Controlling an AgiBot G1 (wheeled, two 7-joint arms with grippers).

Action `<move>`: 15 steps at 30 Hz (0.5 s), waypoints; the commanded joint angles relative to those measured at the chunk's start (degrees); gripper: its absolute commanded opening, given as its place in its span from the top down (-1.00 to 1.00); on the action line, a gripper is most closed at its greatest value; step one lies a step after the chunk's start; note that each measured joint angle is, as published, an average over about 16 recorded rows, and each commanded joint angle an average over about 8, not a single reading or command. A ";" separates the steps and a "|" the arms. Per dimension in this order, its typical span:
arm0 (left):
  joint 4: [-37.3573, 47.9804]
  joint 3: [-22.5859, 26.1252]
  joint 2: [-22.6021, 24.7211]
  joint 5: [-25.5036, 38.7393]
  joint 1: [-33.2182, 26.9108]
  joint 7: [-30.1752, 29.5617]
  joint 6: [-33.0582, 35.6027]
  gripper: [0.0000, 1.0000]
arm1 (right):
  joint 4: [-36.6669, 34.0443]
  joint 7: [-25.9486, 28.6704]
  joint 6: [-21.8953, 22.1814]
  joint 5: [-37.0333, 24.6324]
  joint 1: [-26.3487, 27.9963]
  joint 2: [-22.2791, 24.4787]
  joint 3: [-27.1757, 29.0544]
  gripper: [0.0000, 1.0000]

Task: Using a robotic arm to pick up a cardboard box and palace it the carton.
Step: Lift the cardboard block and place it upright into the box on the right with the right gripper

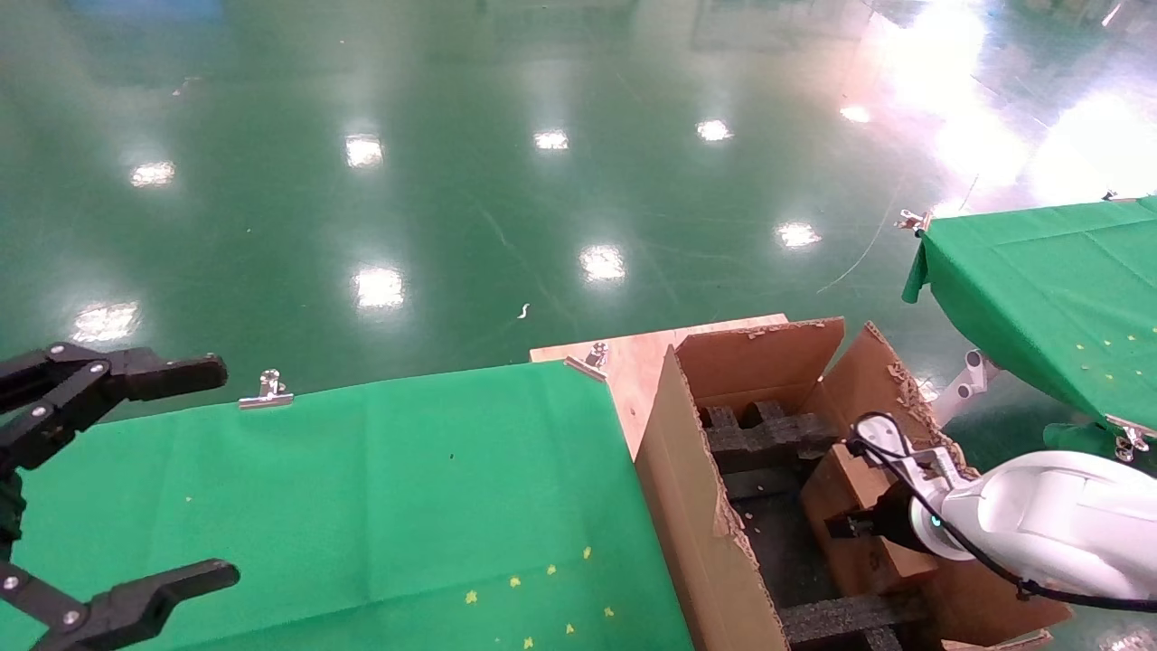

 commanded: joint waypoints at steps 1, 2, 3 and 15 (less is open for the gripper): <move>0.00 0.01 0.00 0.00 0.00 0.00 0.00 -1.00 | -1.11 -0.61 0.90 0.54 -0.60 -0.41 -0.22 1.00; 0.00 0.01 0.00 -0.01 0.00 0.00 0.00 -1.00 | -1.57 -0.94 1.28 0.83 -0.79 -0.56 -0.30 1.00; 0.00 0.01 -0.01 -0.01 0.00 0.01 -0.01 -1.00 | -1.97 -1.20 1.58 1.09 -0.96 -0.70 -0.37 0.90; 0.02 0.02 -0.01 -0.02 0.01 0.02 -0.02 -1.00 | -3.61 -2.30 3.51 2.63 -1.80 -1.26 -0.52 -1.00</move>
